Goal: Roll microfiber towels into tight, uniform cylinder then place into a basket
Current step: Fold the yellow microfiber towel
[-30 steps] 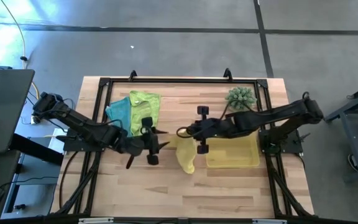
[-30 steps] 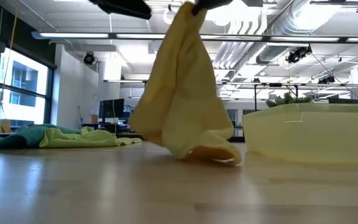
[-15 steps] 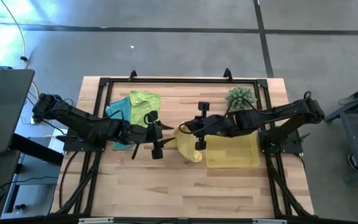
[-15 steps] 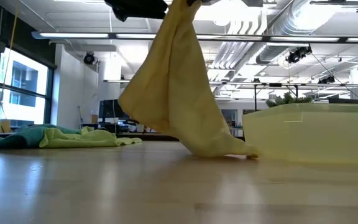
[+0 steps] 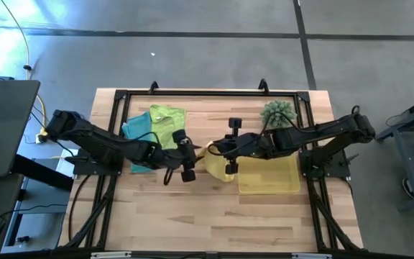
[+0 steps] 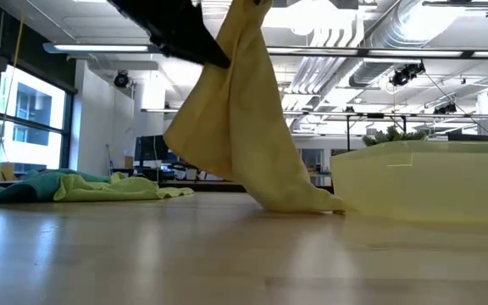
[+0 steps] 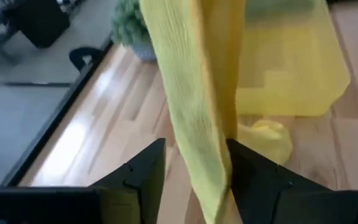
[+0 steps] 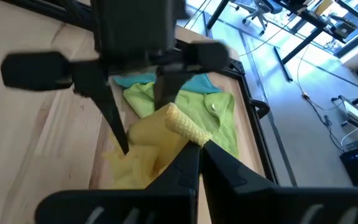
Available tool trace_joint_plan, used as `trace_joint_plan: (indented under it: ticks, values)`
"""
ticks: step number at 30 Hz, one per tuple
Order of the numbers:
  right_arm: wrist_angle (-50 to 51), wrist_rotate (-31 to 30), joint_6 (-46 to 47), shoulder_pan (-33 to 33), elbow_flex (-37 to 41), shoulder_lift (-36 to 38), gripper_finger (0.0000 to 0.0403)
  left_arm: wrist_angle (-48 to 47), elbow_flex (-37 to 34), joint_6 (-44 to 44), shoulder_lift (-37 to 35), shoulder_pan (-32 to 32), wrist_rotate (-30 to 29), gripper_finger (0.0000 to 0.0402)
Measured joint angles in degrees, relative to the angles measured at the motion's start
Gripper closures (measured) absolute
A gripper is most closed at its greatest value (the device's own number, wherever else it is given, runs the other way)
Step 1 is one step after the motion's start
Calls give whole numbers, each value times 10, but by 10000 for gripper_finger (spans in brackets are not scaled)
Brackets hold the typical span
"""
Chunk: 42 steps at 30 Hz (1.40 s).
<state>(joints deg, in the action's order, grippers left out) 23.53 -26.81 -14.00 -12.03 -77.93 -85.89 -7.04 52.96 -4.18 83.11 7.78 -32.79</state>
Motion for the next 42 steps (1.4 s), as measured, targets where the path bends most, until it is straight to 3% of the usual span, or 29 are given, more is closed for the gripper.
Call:
trace_joint_plan:
  ticks: [10, 24, 28, 31, 34, 42]
  values:
    - [-3, -1, -14, 0, 0, 1, 403, -115, 0, -91, 34, 2, 6, 323]
    - [-9, -1, -15, 0, 0, 2, 403, -196, -1, -152, 44, 2, 9, 333]
    - [-12, -1, -15, 0, 0, 2, 403, -199, -1, -142, 41, 6, 11, 358]
    - [-14, -1, -15, 0, 0, 3, 403, -203, 0, -116, 18, 10, 8, 390]
    - [-20, -1, -15, 0, -1, 12, 403, -213, 0, -106, -17, 10, 4, 396]
    - [-57, 0, -14, 1, -1, 61, 403, -249, 0, -29, -163, 9, -107, 399]
